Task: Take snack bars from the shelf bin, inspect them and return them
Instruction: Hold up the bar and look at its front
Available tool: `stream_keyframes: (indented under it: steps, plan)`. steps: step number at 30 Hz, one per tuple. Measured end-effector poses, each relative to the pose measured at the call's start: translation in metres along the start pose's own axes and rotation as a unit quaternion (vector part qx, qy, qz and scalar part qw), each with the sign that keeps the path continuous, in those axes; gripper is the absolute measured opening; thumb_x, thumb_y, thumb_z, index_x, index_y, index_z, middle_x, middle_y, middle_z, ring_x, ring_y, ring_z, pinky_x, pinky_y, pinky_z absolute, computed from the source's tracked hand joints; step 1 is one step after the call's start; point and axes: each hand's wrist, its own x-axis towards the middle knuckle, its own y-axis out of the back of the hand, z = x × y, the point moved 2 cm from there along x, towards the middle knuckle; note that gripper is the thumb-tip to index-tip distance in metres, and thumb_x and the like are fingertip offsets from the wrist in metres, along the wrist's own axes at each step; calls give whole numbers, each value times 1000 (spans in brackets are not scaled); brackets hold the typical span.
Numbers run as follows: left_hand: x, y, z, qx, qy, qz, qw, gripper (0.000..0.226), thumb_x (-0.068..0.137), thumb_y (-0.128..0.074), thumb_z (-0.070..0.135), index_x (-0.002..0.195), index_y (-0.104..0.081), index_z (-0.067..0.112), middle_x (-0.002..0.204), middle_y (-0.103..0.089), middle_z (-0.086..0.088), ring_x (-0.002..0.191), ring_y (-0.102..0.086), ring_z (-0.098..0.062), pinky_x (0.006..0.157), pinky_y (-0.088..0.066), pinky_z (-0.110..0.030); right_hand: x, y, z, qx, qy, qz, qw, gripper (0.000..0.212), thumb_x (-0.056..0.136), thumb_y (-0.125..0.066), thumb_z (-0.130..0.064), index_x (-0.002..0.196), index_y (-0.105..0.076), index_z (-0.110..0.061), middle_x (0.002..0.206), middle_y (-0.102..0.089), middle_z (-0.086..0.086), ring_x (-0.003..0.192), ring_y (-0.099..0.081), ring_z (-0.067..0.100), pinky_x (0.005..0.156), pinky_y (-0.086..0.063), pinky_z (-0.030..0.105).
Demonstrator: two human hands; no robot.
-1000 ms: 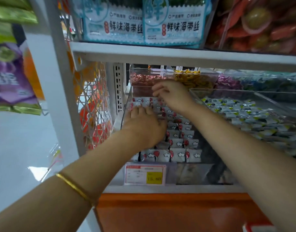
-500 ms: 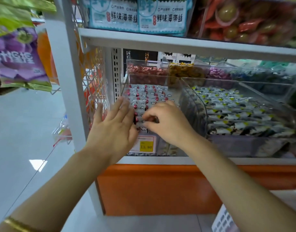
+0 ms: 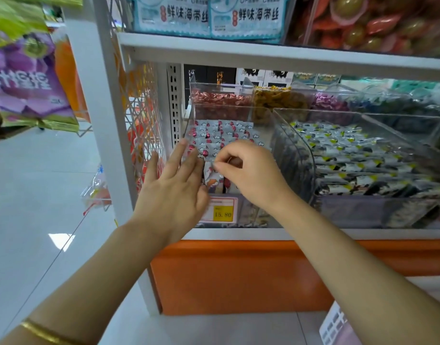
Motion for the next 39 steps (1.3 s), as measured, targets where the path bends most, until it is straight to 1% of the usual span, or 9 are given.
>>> stream_keyframes:
  steps: [4,7,11,15,19,26,32,35,39]
  plan:
    - [0,2,0,-29,3,14,999,84,77,18,43,150,-14,16,159,-4,0,141,25,-15,114,10,-47,-4,14,-4,79,1,102,992,7,89,-58,-8,86,-64,-8,78,-60,-3,73,-56,6,67,-45,14]
    - [-2,10,0,-103,7,74,992,77,84,7,44,148,-22,13,158,-14,-2,144,13,-12,114,11,-38,-8,32,2,181,-57,166,968,10,92,-54,-9,84,-58,-12,81,-63,6,70,-61,15,65,-52,28]
    - [-3,26,6,-239,13,173,955,62,95,-17,47,138,-43,11,141,-46,-5,133,-31,-20,108,-19,-30,-20,49,13,412,-154,199,876,17,94,-49,-4,79,-56,-7,75,-61,9,58,-60,10,55,-51,23]
    - [-6,31,20,-436,31,106,893,44,95,-29,46,118,-57,22,103,-60,3,92,-49,-3,77,-41,-18,-36,51,20,529,-210,195,799,16,94,-46,-3,82,-57,-3,69,-61,9,53,-60,10,50,-50,21]
    - [-4,24,25,-623,96,14,776,23,97,-41,27,94,-63,22,73,-63,-2,54,-55,0,51,-47,-18,-48,55,25,503,-227,165,817,18,94,-44,1,85,-58,-5,58,-65,2,52,-61,12,50,-52,23]
    - [-3,16,30,-781,155,-37,604,20,94,-48,23,93,-64,12,71,-63,-4,60,-61,-14,49,-49,-20,-55,59,32,452,-212,123,858,5,86,-59,-11,83,-61,-8,71,-64,10,55,-64,18,50,-53,25]
    - [-3,17,27,-835,153,-40,527,30,93,-43,28,96,-64,6,69,-64,-6,55,-59,-10,50,-50,-17,-57,55,31,433,-203,113,871,18,76,-61,-27,78,-58,-9,65,-63,4,49,-60,13,44,-49,21]
    - [-3,16,25,-817,166,-19,552,31,94,-44,26,89,-66,5,63,-63,-5,52,-58,-9,50,-51,-17,-57,52,31,465,-218,106,852,17,83,-58,-24,76,-58,-9,61,-62,2,48,-59,11,42,-47,19]
    - [-4,18,21,-692,160,62,702,31,97,-45,21,78,-65,6,53,-62,1,45,-54,-10,45,-48,-19,-57,49,31,494,-239,100,830,19,90,-53,-19,76,-59,-9,59,-64,1,47,-58,10,42,-47,19]
